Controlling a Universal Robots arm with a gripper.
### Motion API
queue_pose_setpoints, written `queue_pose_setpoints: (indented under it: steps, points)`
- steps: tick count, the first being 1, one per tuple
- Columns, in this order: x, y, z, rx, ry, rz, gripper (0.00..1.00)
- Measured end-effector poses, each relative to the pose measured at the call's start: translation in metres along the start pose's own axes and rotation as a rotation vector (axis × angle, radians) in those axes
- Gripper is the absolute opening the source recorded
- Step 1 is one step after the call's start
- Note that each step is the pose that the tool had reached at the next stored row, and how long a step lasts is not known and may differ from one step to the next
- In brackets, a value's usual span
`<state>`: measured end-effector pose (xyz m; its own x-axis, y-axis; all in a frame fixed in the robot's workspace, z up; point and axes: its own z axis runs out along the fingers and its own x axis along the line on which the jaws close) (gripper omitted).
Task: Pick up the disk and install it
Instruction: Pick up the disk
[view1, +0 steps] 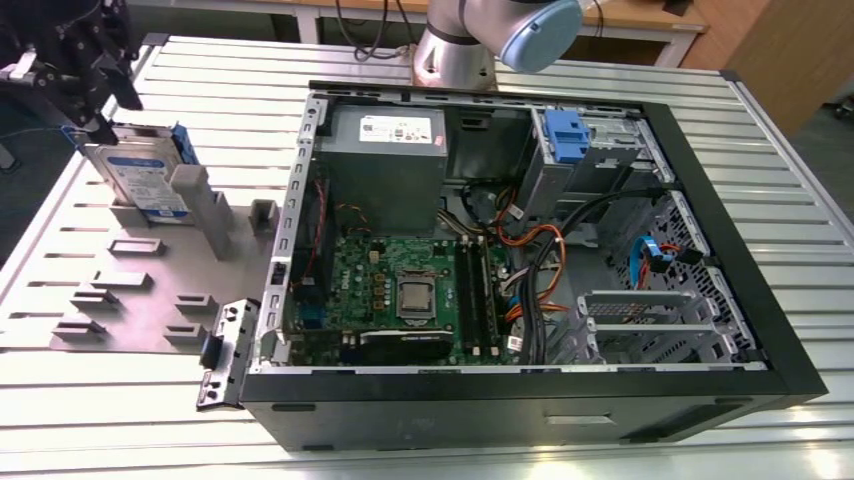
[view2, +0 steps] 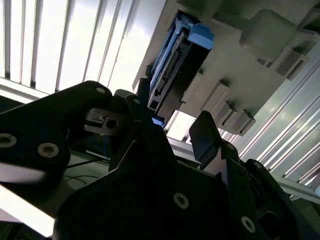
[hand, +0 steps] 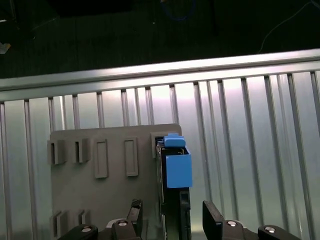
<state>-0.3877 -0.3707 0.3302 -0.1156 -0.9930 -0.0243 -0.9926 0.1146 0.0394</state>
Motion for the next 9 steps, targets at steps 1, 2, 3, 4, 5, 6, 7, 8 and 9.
queue_pose_setpoints:
  steps: [1, 2, 3, 4, 5, 6, 7, 8, 9]
  points:
    - [0.0, 0.0, 0.0009, 0.0006, 0.0003, -0.01, 0.59]
    - [0.0, 0.0, 0.0021, 0.0013, 0.0005, -0.019, 0.59]
    - [0.0001, 0.0, 0.0035, 0.0023, 0.0007, -0.026, 0.59]
    - [0.0001, 0.0001, 0.005, 0.003, 0.0008, -0.032, 0.59]
    - [0.0001, 0.0001, 0.0065, 0.0036, 0.0009, -0.038, 0.59]
    - [0.0002, 0.0002, 0.008, 0.0043, 0.0011, -0.045, 0.59]
    - [0.0003, 0.0003, 0.0095, 0.0051, 0.0012, -0.051, 0.59]
    - [0.0003, 0.0004, 0.0111, 0.0058, 0.0014, -0.058, 0.59]
    - [0.0003, 0.0004, 0.0124, 0.0066, 0.0016, -0.065, 0.59]
